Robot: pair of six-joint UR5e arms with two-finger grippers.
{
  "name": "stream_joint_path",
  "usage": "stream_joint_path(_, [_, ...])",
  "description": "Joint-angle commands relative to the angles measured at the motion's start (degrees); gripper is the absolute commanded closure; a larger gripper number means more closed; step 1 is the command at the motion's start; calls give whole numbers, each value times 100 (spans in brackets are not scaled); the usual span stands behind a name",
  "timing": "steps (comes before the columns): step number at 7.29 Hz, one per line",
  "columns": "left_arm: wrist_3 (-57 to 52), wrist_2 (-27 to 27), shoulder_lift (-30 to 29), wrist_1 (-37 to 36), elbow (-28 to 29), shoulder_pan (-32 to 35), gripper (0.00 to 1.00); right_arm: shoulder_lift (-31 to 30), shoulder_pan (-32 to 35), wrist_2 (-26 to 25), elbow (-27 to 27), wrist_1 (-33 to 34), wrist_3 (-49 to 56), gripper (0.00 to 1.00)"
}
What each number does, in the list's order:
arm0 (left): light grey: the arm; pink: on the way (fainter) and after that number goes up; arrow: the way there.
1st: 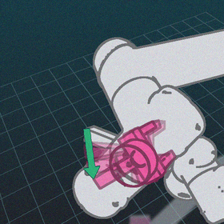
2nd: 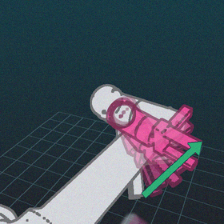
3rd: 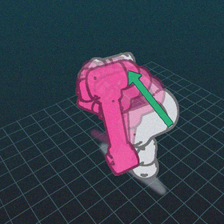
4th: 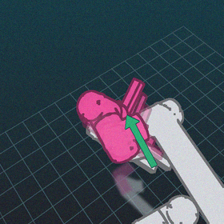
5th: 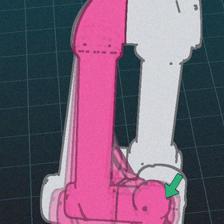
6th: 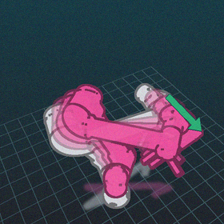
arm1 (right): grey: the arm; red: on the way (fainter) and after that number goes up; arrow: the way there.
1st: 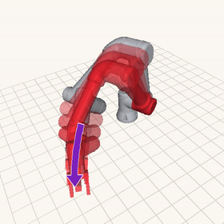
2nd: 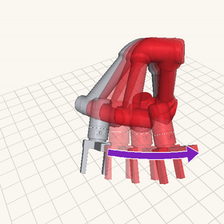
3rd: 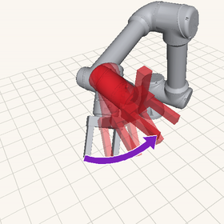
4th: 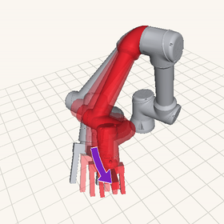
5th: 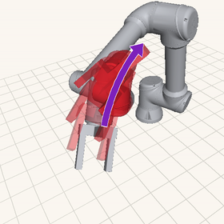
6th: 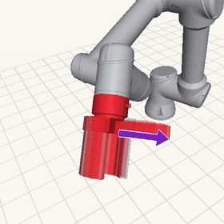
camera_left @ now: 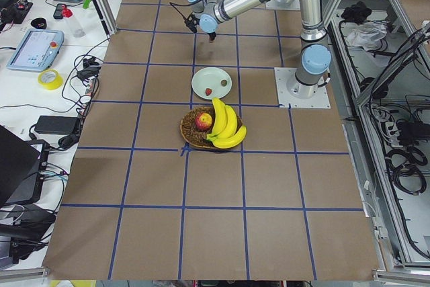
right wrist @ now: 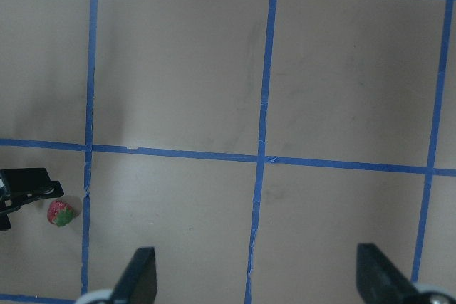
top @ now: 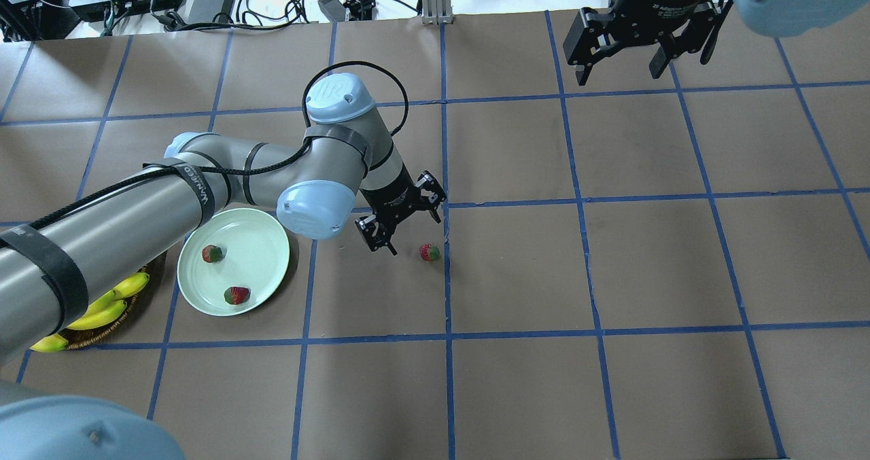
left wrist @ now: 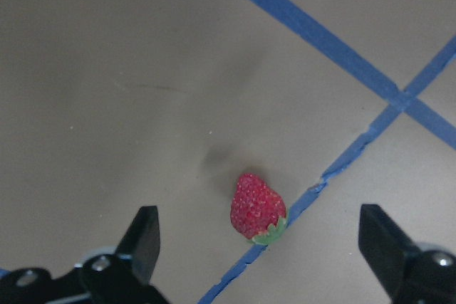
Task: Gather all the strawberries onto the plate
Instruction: 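Reach the left gripper to the last strawberry and grasp it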
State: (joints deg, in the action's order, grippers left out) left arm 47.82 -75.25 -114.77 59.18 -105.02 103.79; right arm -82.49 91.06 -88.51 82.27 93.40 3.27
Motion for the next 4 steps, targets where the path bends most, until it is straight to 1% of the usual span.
stream_joint_path(1, [26,19,-134,-47,-211,1,17,-91,-9,-113,-18,-6,24,0])
stream_joint_path(2, [35,194,-134,-73,-238,1,28,-118,-9,-113,-1,-41,7,0])
stream_joint_path(3, [35,387,-142,-65,-247,1,29,-118,-18,-122,-1,-50,7,0])
stream_joint_path(4, [35,397,-160,-64,-247,1,29,-127,-27,-114,-1,-50,7,0])
